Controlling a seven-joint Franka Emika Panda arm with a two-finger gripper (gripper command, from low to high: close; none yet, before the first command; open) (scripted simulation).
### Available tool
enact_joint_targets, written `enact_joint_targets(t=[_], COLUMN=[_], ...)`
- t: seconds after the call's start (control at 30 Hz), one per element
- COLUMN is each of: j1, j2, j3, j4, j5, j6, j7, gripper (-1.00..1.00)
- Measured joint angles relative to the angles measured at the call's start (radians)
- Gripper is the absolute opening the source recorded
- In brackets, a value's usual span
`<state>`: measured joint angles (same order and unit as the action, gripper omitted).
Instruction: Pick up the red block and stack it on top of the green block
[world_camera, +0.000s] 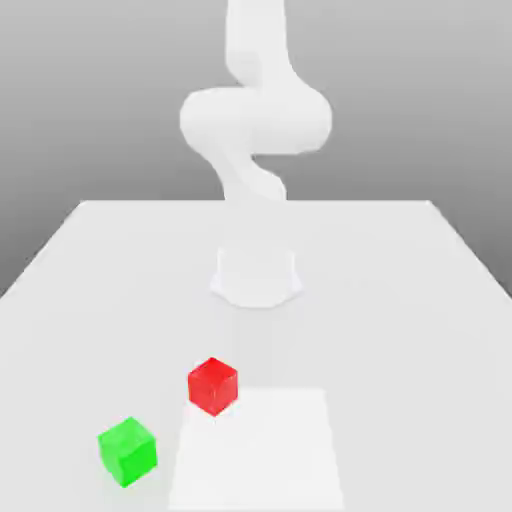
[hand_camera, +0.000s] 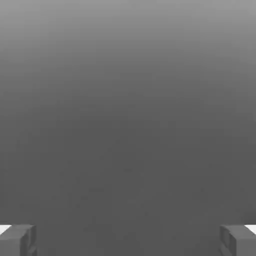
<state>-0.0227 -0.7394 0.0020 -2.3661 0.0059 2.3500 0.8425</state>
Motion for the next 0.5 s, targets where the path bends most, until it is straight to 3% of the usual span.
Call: enact_joint_targets(t=[0.5], j1=[-0.162], j2=[0.467], j3=[0.036], j4=[-0.488], j5=[0.015], j6=[0.37], j7=[0.35], gripper=[0.0])
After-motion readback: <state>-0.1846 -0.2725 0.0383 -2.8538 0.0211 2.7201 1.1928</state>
